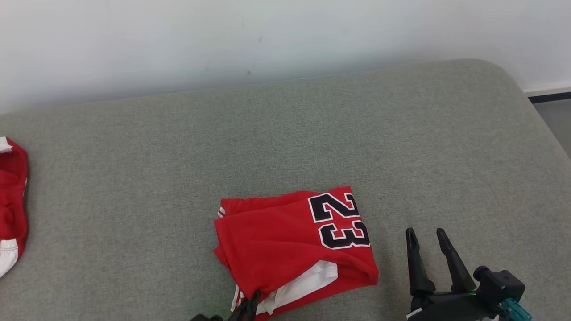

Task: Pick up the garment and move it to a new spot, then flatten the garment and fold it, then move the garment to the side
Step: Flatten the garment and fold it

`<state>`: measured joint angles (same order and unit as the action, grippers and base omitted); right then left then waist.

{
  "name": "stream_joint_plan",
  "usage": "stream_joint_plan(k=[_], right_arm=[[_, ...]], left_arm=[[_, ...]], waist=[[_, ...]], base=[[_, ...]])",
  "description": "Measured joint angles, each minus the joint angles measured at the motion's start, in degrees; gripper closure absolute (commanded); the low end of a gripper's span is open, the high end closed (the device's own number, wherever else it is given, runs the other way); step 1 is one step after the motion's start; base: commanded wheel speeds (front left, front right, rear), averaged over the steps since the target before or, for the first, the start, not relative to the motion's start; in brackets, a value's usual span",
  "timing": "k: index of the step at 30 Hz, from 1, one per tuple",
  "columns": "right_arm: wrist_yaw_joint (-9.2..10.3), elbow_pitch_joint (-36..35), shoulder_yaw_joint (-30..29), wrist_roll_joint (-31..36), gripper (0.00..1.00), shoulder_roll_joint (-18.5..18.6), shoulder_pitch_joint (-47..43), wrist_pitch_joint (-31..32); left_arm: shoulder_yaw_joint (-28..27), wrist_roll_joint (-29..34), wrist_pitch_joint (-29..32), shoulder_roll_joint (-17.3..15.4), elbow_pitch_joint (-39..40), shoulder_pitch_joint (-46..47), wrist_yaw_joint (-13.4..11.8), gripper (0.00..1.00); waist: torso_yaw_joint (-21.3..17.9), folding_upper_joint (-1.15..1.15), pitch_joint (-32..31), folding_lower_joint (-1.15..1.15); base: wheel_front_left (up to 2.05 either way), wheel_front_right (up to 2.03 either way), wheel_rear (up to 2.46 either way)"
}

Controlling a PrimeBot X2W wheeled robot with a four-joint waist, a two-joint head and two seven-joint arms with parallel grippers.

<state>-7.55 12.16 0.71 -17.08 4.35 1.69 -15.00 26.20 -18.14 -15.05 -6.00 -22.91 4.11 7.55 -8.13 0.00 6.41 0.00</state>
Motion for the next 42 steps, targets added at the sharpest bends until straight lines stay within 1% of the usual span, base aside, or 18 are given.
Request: stream_joint_plan(k=[4, 9, 15, 16, 17, 18, 21, 25, 30, 35, 40, 42], right_arm=[[0.0, 0.1, -0.3, 0.0, 0.0, -0.1, -0.1, 0.0], [0.0, 0.2, -0.5, 0.0, 0.0, -0.2, -0.2, 0.0], [0.0, 0.4, -0.5, 0.0, 0.0, -0.3, -0.2, -0.1], [0.0, 0.6, -0.4, 0.0, 0.0, -0.3, -0.2, -0.1], [0.0, 0.7, -0.4, 0.0, 0.0, -0.3, -0.2, -0.1], [0.0, 0.8, -0.3, 0.0, 0.0, -0.3, -0.2, -0.1], [0.0, 1.0, -0.1, 0.0, 0.0, -0.3, -0.2, -0.1], [0.0, 0.9, -0.4, 0.0, 0.0, -0.2, -0.2, -0.1], [0.0, 0.5, -1.2, 0.1, 0.0, -0.2, -0.8, -0.1], [0.0, 0.0, -1.6, 0.3, 0.0, -0.2, -1.1, -0.1], [0.0, -0.2, -1.8, 0.4, 0.0, -0.1, -1.6, -0.1], [0.0, -0.3, -1.7, 0.4, 0.0, 0.0, -1.8, -0.1]], left_arm=[[-0.6, 0.0, 0.0, -0.4, 1.8, -0.3, 0.0, 1.0], [-0.1, 0.3, 0.0, -1.7, 3.9, -2.3, 0.0, 1.0], [0.5, 0.2, 0.0, -1.8, 3.3, -2.9, 0.0, 1.0], [0.6, 0.1, 0.0, -1.7, 2.8, -2.9, 0.0, 0.93], [0.6, 0.1, 0.0, -1.7, 2.2, -2.9, 0.0, 0.53], [0.5, 0.4, 0.0, -1.7, 1.9, -2.7, 0.0, 0.0], [-0.7, 0.6, 0.0, -1.0, 1.8, -2.3, 0.0, 0.0], [-4.5, 1.7, 0.0, -0.3, 3.9, -2.4, 0.0, 0.0], [-10.9, 3.7, 0.0, 0.2, 8.6, -3.9, -0.5, 0.0], [-18.6, 5.7, 0.0, 0.4, 13.0, -5.4, -1.3, 0.0], [-24.6, 9.1, 0.0, 0.2, 16.8, -6.5, -1.6, 0.0], [-26.7, 9.4, 0.0, 0.3, 17.5, -7.6, -1.8, 0.0]], waist=[[0.6, 0.0, -0.1, 0.0], [1.9, 0.0, -0.3, 0.0], [2.6, 0.0, -0.3, 0.0], [2.6, 0.0, -0.4, 0.0], [2.6, 0.0, -0.4, 0.0], [2.6, 0.0, -0.5, 0.0], [2.5, 0.0, -0.8, 0.0], [2.4, 0.0, -1.2, 0.0], [2.7, 0.0, -2.2, 0.0], [3.3, 0.0, -3.4, 0.0], [4.0, 0.0, -4.5, 0.0], [4.1, 0.0, -5.0, 0.0]], base=[[0.0, 0.0, 0.0], [0.0, 0.0, 0.0], [0.0, 0.0, 0.0], [0.0, 0.0, 0.0], [0.0, 0.0, 0.0], [0.0, 0.0, 0.0], [0.0, 0.0, 0.0], [0.0, 0.0, 0.0], [0.0, 0.0, 0.0], [0.0, 0.0, 0.0], [0.0, 0.0, 0.0], [0.0, 0.0, 0.0]])
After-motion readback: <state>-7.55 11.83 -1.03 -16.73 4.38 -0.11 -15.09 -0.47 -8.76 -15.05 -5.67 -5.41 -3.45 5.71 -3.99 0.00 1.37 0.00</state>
